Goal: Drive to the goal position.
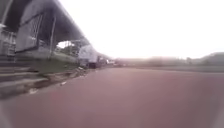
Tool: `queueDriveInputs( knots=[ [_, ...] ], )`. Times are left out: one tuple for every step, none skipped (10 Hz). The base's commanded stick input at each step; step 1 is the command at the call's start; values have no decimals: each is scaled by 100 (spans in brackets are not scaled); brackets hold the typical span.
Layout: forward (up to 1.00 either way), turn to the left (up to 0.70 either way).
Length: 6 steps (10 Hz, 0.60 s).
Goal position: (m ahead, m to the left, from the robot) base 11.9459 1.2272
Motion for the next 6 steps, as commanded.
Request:
queueDriveInputs(
  knots=[
    [70,0],
    [70,0],
    [70,0],
    [70,0],
    [70,0],
    [70,0]
  ],
)
